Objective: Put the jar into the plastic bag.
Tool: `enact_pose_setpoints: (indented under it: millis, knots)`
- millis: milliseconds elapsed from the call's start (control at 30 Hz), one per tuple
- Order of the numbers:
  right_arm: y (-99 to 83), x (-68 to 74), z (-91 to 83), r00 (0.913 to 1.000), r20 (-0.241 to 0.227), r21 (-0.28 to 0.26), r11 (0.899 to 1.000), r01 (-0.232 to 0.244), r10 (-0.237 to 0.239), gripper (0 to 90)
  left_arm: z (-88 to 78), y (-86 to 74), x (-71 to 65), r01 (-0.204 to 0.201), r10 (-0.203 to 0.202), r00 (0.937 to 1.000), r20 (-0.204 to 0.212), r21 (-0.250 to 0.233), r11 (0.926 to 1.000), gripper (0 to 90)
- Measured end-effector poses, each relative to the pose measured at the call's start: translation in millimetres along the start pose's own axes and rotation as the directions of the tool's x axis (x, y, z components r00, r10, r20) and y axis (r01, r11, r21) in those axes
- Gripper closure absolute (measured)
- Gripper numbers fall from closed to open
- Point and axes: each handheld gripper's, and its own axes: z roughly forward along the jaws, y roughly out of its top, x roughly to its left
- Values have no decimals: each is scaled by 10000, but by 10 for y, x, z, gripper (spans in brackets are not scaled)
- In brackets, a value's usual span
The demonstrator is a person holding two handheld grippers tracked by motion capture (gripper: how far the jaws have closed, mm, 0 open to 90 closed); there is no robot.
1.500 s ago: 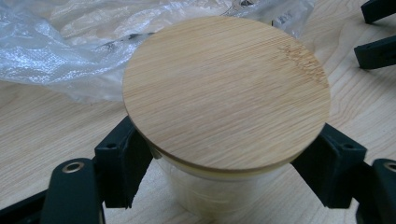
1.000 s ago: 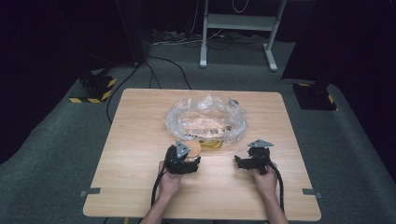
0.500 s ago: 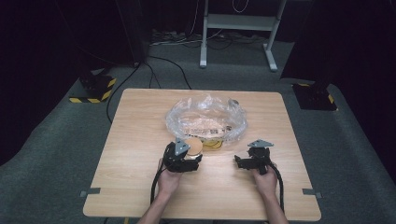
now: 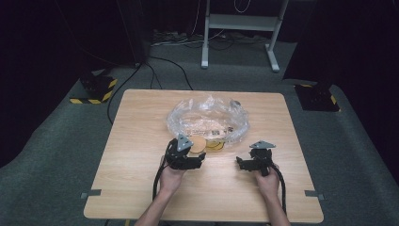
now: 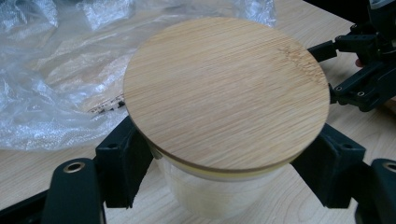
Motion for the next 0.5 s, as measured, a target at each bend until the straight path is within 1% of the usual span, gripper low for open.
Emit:
enact_pose_setpoints:
  millis: [133,233,433,500]
  knots:
    - [0,0,0,10000,0,0,10000,0,0,65,1,40,-10,30,-30,10000,23,-6,10000,256]
    - [0,0,1,10000,0,-11,10000,-1,1,65,7,77,-20,-18,18,10000,35,74,10000,256]
    - [0,0,1,10000,1,-11,10000,-1,1,65,9,141,-48,43,-43,10000,28,62,10000,257]
    - [0,0,1,10000,1,-11,10000,-1,1,65,16,162,-53,121,-121,9999,41,38,9999,256]
